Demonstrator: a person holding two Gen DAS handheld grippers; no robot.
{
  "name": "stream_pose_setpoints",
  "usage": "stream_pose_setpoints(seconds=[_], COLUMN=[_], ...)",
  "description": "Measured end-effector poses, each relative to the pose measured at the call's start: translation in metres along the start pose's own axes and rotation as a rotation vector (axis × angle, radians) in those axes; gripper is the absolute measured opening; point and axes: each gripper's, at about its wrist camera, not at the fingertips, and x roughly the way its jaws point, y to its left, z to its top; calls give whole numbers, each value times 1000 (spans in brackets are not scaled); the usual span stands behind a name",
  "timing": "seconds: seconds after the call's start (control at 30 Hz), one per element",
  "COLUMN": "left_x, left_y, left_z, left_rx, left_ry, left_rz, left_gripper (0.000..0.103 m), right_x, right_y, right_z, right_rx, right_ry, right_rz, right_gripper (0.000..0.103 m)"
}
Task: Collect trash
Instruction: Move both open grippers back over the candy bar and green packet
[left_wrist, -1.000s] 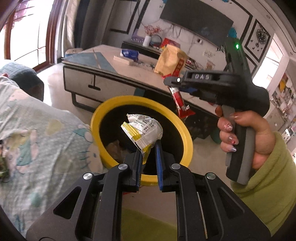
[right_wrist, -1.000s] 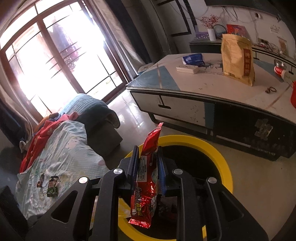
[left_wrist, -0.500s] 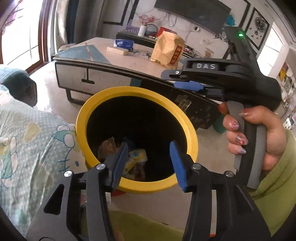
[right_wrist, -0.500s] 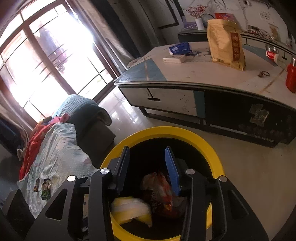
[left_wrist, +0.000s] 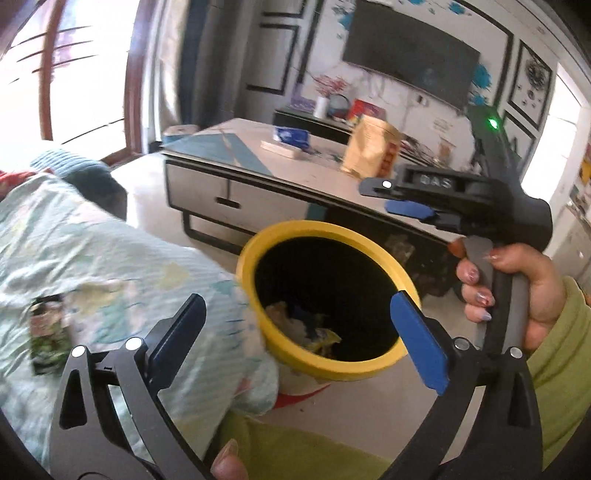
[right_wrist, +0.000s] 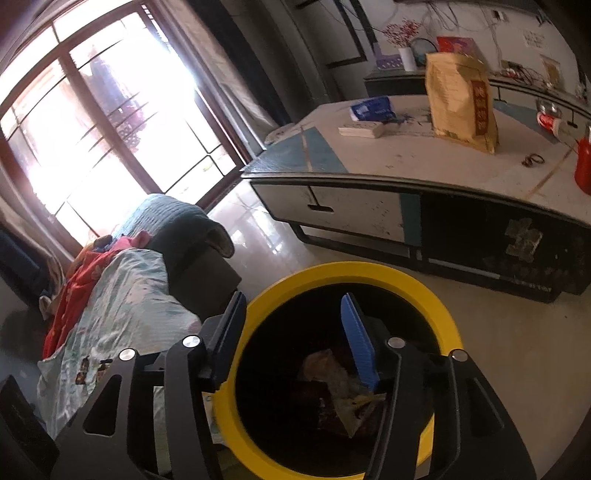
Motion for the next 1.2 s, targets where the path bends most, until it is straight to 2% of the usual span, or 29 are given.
stream_pose_setpoints(seconds=[0.23, 0.37, 0.43, 0.73, 0.8, 1.2], left_x=[-42, -67, -80, -129, -138, -170], left_y=[27, 43, 53, 97, 107, 154], left_z=[0, -2, -3, -11, -12, -21], left_rx=[-30, -29, -41, -137, -165, -263], left_ry=[-70, -108, -133, -213, -227, -282], left_rz=[123, 226, 267, 350, 367, 442], left_gripper=[92, 92, 92, 92, 92, 92], right_x=[-4, -5, -6, -10, -10, -7], right_y=[41, 66, 78, 134, 146, 204], right_z=[-7, -14, -18, -38, -45, -83], right_rx=[-70, -107, -125, -218, -232, -348], right_ry=[2, 10, 16, 36, 46, 105], right_rz=[47, 75, 87, 152, 172, 250], right_gripper=[59, 70, 72, 73, 76, 76])
